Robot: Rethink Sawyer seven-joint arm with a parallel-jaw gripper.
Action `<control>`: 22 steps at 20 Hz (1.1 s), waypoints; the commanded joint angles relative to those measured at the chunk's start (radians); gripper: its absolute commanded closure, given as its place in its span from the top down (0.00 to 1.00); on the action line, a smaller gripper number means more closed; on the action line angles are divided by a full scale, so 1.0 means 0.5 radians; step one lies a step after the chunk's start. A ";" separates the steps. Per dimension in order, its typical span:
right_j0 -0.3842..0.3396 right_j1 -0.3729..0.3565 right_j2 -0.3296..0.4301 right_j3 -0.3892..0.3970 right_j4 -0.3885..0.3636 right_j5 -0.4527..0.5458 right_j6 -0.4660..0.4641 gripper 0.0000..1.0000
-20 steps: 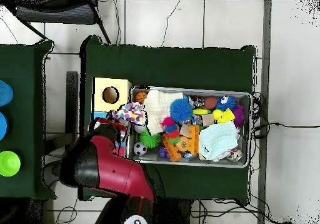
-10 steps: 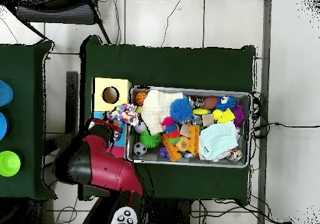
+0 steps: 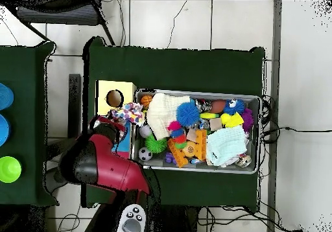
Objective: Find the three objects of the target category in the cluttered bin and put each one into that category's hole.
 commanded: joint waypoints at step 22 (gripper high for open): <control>-0.081 0.338 0.209 -0.440 0.125 -0.016 0.391 0.00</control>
